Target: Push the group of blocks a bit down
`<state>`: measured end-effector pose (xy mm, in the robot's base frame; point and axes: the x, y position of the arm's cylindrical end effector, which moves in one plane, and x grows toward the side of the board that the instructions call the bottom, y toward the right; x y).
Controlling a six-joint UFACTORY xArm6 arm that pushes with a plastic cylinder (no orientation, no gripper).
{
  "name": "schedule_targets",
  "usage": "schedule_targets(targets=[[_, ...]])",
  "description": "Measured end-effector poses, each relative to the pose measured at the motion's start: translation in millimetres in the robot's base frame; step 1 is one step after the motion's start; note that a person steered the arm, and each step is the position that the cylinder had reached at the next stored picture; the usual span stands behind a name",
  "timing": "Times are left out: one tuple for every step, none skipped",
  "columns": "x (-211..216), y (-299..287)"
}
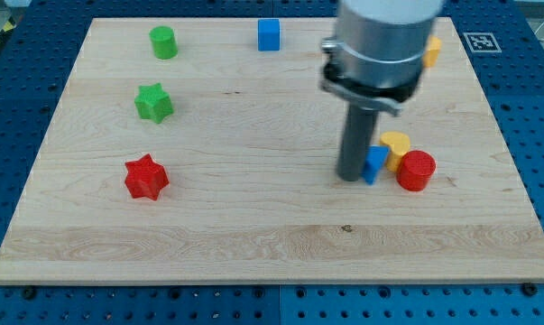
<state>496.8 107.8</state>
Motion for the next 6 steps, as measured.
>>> schedule_targets(targets=[[-9.6, 42.4], [-10.9, 56.3], [-15.0, 55.9], [-24.4, 39.3], [-43.4, 30.4], [-68.6, 28.9]])
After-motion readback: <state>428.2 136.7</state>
